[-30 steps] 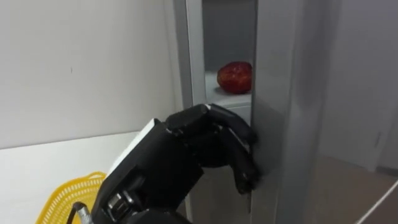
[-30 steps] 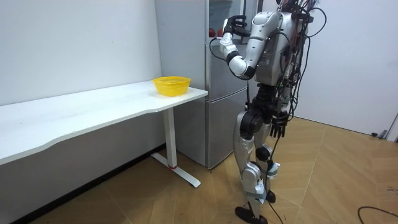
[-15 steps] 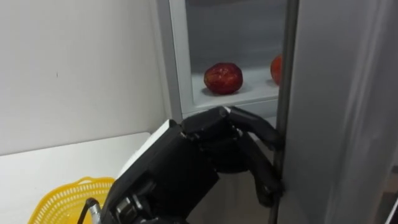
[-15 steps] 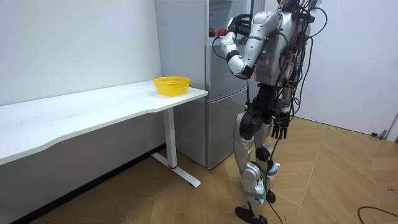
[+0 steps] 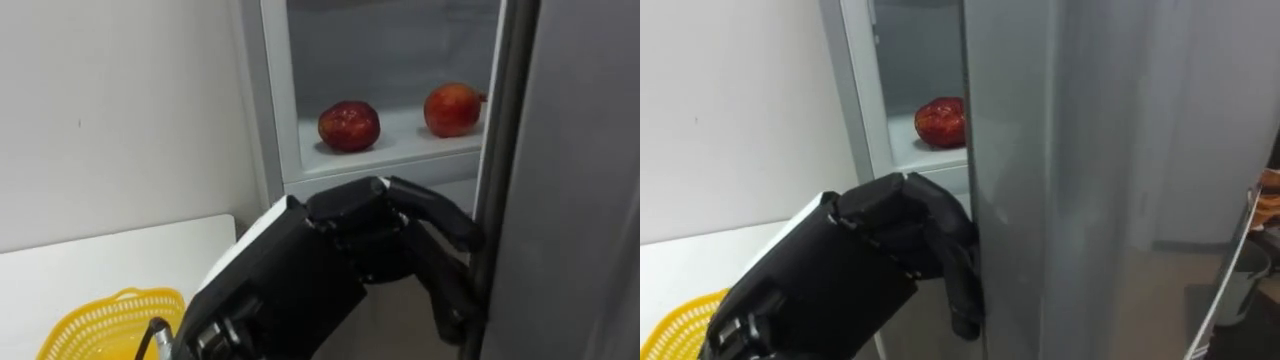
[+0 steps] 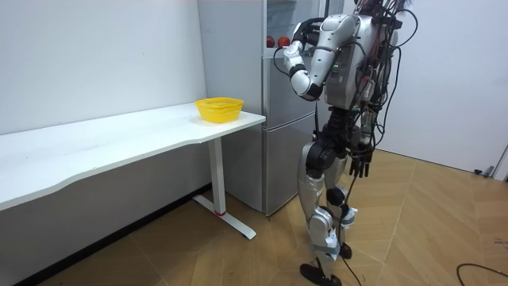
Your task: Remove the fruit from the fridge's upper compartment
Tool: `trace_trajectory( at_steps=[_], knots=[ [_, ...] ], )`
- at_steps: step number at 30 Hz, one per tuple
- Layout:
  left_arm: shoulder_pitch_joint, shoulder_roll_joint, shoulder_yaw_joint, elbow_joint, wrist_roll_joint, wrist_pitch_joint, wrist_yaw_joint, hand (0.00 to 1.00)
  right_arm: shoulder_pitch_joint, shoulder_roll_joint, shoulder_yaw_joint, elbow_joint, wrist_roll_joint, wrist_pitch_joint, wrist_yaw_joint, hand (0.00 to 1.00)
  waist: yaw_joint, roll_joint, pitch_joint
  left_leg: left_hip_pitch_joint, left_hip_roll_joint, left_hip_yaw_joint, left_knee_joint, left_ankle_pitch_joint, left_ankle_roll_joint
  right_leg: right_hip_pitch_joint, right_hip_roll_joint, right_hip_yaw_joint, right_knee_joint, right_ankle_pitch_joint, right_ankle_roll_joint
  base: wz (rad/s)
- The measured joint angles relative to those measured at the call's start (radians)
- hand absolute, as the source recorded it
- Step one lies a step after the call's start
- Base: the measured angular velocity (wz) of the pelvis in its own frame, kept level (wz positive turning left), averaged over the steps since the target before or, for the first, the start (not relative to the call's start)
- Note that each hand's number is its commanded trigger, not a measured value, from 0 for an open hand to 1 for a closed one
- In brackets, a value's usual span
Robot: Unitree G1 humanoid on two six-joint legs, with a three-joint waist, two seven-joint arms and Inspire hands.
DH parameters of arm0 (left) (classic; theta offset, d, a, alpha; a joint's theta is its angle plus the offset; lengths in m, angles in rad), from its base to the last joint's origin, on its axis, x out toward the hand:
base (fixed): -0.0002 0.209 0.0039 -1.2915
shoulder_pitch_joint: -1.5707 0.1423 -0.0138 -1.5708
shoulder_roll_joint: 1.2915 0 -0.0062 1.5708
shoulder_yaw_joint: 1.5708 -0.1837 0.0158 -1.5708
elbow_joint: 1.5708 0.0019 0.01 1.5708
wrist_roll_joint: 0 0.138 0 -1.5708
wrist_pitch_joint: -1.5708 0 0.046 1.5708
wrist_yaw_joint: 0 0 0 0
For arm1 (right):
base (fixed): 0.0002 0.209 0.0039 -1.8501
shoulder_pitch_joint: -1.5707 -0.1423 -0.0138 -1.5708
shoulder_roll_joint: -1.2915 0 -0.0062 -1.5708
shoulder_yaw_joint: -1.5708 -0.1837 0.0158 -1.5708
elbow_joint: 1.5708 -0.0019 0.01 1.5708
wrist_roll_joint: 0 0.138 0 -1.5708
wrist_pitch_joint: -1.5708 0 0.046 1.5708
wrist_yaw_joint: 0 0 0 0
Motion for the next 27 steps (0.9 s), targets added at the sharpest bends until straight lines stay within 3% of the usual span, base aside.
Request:
trace_trajectory(
  at_steps=[11,18,20,22,27],
  knots=[
    [-0.029,0.001,-0.068,0.002,-0.024,0.0,0.004,0.0,0.004,-0.001,0.002,-0.005,0.03,-0.006,-0.002,0.0,-0.007,-0.004,-0.0008,0.013,0.006,0.031,-0.006,0.0,0.0,-0.004,0.01,0.031,-0.006,0.011,-0.003,-0.11],
    [-0.065,0.02,-0.076,0.002,-0.035,0.004,-0.001,0.0,0.01,-0.005,-0.002,-0.005,0.075,-0.013,-0.023,0.0,-0.038,-0.002,-0.0009,0.028,0.015,0.059,-0.017,0.0,0.0,-0.006,0.024,0.059,-0.008,0.019,-0.009,-0.12],
    [-0.074,0.021,-0.077,0.002,-0.035,0.004,-0.005,0.0,0.015,-0.014,-0.003,-0.006,0.081,-0.018,-0.025,0.0,-0.058,0.004,-0.0003,0.025,0.015,0.065,-0.017,0.0,0.0,-0.008,0.025,0.062,-0.008,0.019,-0.008,-0.05],
    [-0.081,0.023,-0.083,0.002,-0.035,0.004,-0.015,0.0,0.021,-0.02,-0.003,-0.004,0.093,-0.017,-0.033,0.0,-0.065,0.015,-0.0051,0.021,0.016,0.084,-0.017,0.0,0.0,-0.022,0.028,0.079,-0.004,0.022,-0.008,-0.2],
    [-0.102,0.022,-0.107,0.002,-0.036,0.006,-0.021,0.0,0.025,-0.021,-0.011,-0.004,0.117,-0.017,-0.037,0.0,-0.091,0.02,-0.0041,0.018,0.018,0.113,-0.017,0.0,0.0,-0.039,0.03,0.091,0.002,0.026,-0.009,-0.16]
  ],
)
